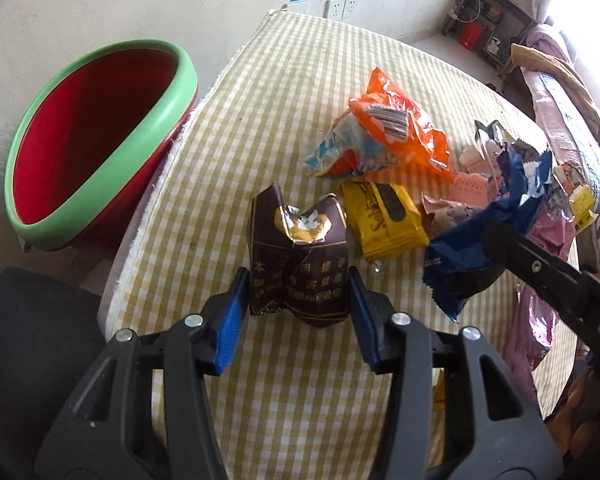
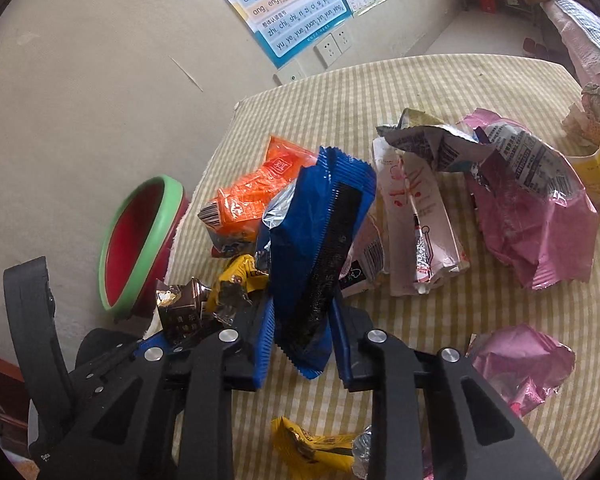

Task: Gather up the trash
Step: 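Grasp the brown wrapper with the left gripper while the right gripper grasps the blue bag, then carry the brown wrapper and blue bag over the bin and release both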

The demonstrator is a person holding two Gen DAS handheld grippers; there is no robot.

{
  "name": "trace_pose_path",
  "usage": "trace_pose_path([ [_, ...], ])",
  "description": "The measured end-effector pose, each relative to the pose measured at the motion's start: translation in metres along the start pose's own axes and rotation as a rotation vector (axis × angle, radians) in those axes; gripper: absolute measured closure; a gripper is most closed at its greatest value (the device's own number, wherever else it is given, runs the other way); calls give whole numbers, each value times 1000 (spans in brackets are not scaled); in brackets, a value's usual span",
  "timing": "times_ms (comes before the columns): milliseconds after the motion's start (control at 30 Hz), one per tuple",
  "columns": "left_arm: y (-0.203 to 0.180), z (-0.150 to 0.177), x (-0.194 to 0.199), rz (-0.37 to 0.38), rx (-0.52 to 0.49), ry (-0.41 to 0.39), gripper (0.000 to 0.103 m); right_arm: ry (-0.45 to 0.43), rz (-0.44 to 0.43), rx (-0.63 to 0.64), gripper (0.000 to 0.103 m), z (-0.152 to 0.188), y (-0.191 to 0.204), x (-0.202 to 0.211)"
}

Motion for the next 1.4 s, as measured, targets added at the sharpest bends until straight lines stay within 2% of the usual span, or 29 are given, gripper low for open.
trace_pose_path([
  [433, 20, -27, 57, -41, 15, -190, 57, -92, -52, 75, 79, -10, 30, 46],
  [967, 50, -51, 98, -126, 19, -333, 57, -116, -55, 174, 79, -13, 68, 58],
  [1400, 72, -58, 120, -183, 44, -395, 57, -120, -73, 249, 79, -10, 101, 59],
])
Point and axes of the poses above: each gripper's, at about its wrist camera, not at the fingertips, and x roughly against the way its jaws point, y to its left, z to its underside, the point moved 5 cm from there along -x, roughly the way its jaws point, and after that the axes turned 1 degree about x, right-handed, at the moved point
